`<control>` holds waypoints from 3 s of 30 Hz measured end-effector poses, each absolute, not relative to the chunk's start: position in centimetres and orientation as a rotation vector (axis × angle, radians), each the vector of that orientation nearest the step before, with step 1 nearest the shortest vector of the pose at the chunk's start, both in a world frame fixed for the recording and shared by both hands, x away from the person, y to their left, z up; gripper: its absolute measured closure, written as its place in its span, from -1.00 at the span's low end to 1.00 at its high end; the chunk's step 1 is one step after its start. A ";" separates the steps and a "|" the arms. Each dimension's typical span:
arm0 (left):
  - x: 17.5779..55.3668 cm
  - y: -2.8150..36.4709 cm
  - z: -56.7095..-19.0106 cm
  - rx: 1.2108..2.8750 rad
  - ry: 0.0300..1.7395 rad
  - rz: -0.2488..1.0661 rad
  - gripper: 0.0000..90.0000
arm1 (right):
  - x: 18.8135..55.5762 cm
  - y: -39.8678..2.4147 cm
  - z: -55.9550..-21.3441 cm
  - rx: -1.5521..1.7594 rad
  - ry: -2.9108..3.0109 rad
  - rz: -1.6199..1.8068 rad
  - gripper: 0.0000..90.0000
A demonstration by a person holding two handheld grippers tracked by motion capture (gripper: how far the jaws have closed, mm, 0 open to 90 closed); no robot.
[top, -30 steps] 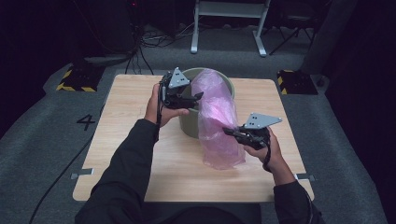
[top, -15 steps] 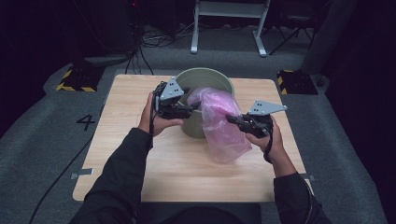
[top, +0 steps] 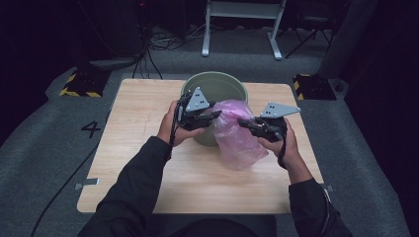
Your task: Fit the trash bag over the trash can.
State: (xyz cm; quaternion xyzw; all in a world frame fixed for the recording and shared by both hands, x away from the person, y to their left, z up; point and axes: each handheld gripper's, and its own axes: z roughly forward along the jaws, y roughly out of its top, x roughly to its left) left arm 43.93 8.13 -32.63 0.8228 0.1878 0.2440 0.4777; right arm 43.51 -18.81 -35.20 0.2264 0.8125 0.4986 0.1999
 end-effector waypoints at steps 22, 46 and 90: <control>46.3 8.9 -32.7 2.028 0.579 0.691 1.00 | 43.6 -19.9 -34.9 0.677 2.278 1.351 0.46; 44.9 12.3 -31.4 1.909 0.614 0.625 -0.33 | 43.9 -19.6 -34.8 0.689 2.202 1.409 1.00; 46.4 9.2 -31.6 1.993 0.700 0.681 1.00 | 39.4 -19.9 -34.4 0.551 2.163 1.493 -0.28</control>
